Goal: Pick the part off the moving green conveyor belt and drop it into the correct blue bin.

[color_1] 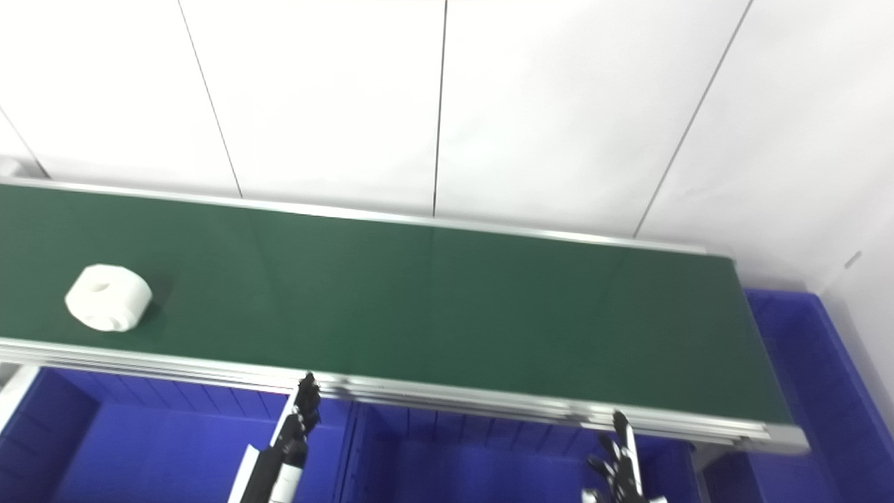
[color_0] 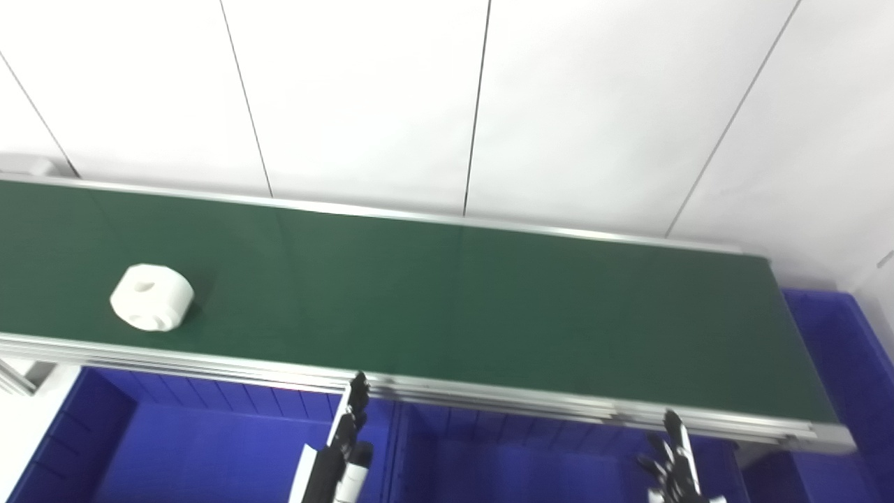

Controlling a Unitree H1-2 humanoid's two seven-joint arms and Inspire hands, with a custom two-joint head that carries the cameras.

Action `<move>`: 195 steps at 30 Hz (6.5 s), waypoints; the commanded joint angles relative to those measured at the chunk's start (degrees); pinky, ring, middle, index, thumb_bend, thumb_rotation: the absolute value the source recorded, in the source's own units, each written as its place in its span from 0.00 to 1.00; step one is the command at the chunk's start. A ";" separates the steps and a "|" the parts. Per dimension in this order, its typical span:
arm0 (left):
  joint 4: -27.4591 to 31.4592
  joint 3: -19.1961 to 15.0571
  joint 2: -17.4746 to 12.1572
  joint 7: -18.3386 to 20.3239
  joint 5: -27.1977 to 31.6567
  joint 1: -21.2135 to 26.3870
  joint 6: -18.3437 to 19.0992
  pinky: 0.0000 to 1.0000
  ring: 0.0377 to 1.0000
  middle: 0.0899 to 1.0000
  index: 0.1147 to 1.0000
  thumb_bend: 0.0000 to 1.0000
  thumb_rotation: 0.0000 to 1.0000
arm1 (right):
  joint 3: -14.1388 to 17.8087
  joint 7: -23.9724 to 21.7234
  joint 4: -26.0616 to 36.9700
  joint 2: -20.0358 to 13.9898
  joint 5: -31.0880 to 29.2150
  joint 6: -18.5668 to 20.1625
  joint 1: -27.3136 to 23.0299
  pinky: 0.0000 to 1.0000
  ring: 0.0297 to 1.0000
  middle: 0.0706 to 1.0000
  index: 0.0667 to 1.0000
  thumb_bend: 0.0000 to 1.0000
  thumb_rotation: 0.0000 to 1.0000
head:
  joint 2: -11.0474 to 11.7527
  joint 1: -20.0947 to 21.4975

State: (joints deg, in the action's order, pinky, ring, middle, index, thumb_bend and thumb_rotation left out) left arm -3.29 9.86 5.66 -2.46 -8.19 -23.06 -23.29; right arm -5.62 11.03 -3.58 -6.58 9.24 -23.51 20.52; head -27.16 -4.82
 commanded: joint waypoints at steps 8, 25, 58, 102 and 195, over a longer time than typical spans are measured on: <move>-2.06 1.59 2.19 -2.36 -2.20 1.81 -3.57 1.00 1.00 1.00 1.00 0.66 0.99 | 0.68 -1.18 -1.00 -1.98 -4.31 -3.42 -1.23 0.88 0.98 1.00 1.00 0.66 1.00 | 1.09 -4.79; 14.33 1.37 -2.16 -4.40 -14.59 1.45 -1.35 0.81 0.87 0.88 0.83 0.82 0.59 | 0.94 -2.58 -0.66 -1.74 -4.41 -3.42 -1.92 0.94 1.00 1.00 1.00 0.55 1.00 | -2.25 -5.56; -19.88 9.11 -42.07 4.00 -31.64 47.99 -3.62 0.90 0.86 0.83 0.77 0.89 0.42 | -0.14 -2.15 1.13 -0.70 -2.92 -3.42 -1.96 0.86 0.94 1.00 1.00 0.73 1.00 | -5.53 -2.79; -18.47 11.50 -42.83 -4.34 -33.96 46.26 -3.32 0.32 0.38 0.41 0.45 0.52 0.00 | 1.27 -5.00 3.36 -0.47 -4.34 -3.41 -0.75 0.82 0.90 1.00 1.00 0.77 1.00 | -8.95 -2.78; 11.07 -7.40 -9.65 10.35 10.75 5.88 16.16 0.97 0.97 1.00 1.00 0.81 0.92 | 1.03 -2.38 5.42 10.80 8.31 2.26 -3.43 0.73 0.87 1.00 1.00 0.75 0.95 | -16.79 27.89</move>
State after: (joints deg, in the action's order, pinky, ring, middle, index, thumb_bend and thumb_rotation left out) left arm 5.94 2.27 -3.54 7.47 2.15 -17.89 -5.39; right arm -4.51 7.54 1.17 3.73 17.16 -18.89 17.69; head -43.33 22.50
